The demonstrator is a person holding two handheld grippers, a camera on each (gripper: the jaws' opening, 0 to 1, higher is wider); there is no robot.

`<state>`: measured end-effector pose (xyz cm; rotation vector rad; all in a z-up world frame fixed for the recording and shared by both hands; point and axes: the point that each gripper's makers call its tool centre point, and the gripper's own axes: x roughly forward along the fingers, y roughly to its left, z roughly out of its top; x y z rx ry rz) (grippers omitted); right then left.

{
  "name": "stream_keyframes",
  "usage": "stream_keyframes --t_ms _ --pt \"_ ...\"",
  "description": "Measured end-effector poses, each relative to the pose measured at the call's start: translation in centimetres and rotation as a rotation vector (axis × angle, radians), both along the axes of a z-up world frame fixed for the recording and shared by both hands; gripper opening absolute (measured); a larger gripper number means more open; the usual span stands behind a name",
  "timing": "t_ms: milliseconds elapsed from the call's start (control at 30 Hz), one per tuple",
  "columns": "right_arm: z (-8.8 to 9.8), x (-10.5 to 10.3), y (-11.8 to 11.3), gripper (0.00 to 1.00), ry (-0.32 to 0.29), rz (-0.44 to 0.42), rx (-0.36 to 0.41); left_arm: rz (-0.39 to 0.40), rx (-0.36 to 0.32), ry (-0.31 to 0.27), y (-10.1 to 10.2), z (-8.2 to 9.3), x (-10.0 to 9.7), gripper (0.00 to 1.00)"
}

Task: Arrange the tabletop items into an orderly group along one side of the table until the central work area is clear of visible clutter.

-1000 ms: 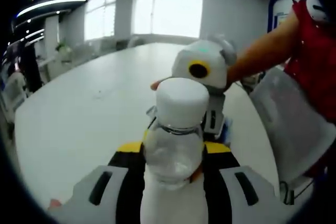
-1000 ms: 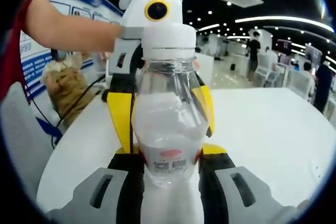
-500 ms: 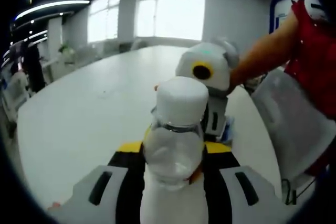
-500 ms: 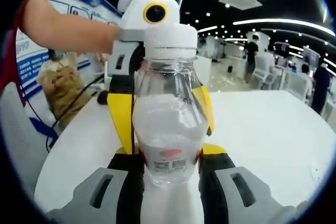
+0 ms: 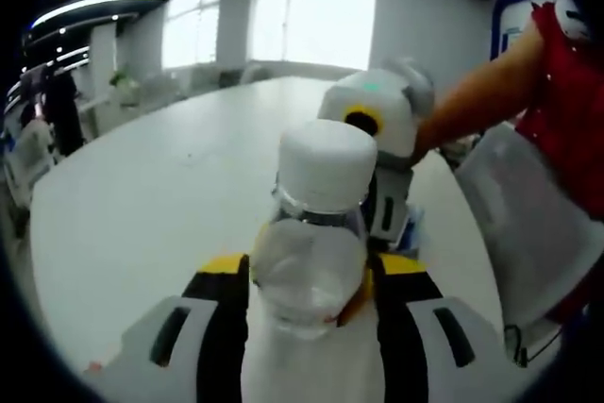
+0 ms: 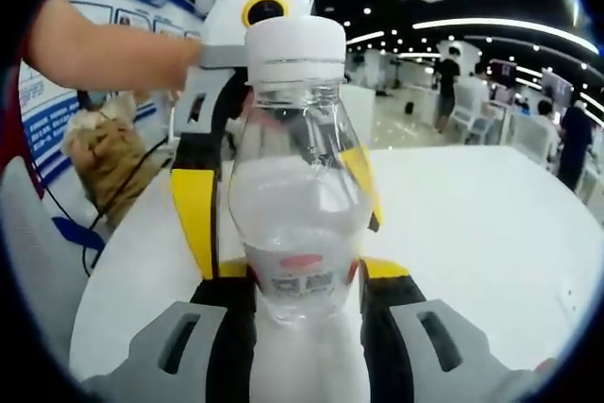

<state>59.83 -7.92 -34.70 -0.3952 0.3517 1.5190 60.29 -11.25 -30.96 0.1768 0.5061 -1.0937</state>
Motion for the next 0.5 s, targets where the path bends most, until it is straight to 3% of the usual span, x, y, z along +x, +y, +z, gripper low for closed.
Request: stream_keyframes --t_ms 300,500 --pt "-0.4 0.4 -0.8 0.69 0.013 -0.026 -0.035 0.044 -0.008 0.021 0.8 -0.4 -0.1 0.70" --pt "-0.7 0.4 -1.3 0.88 0.059 -0.067 -0.059 0.087 -0.029 0.037 0.8 -0.5 -0.4 0.87"
